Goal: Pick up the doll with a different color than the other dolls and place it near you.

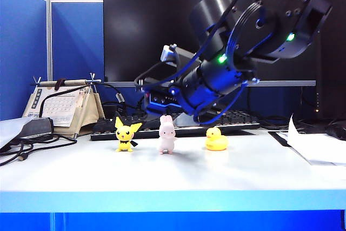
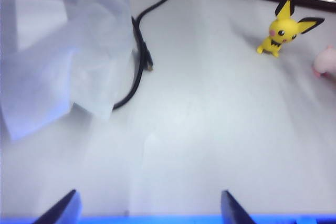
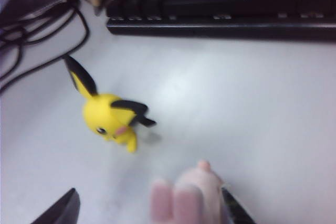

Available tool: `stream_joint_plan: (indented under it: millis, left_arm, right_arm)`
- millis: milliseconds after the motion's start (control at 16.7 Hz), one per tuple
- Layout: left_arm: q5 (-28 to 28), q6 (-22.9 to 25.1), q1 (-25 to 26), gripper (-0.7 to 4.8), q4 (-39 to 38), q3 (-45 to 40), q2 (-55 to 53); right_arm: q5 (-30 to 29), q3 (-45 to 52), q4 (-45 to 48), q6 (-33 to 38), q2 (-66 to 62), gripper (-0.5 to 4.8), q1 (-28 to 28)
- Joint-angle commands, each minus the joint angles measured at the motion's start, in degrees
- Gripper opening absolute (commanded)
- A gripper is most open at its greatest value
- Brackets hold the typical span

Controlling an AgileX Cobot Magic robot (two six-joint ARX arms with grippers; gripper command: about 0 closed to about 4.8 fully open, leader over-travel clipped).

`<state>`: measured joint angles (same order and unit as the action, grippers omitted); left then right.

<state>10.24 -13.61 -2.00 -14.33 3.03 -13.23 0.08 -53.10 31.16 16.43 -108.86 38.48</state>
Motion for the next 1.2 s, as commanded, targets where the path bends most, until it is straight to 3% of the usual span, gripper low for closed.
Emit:
stream_joint_plan:
  millis: [60,780,840,960,1200]
  left_arm:
    - [-0.2,-0.2,0.0,3.50,1.8,0.5,0.2]
    - [-0.6,0.1,0.0,3.50,-0.9,0.4,0.2]
    - [-0.6,0.1,0.0,3.50,-0.9,0.4,0.2]
    - [-0.6,0.1,0.0,3.50,-0.9,0.4,0.2]
    - [-0.6,0.1,0.0,3.50,-0.9,0.4,0.2]
  right_arm:
    - [0.2,-0.1,-0.9,-0.2,-1.7,3.42,0.1]
    - [3.0,-1.4,2.5,-1.7,-3.9,3.35,-0.1]
    - [3.1,-1.4,2.5,-1.8,-3.9,3.25,-0.1]
    - [3.2,-1.4,2.5,-1.9,-4.1,2.37,-0.1]
    - [3.9,-1.4,1.6,-1.9,-4.1,2.29,-0.1]
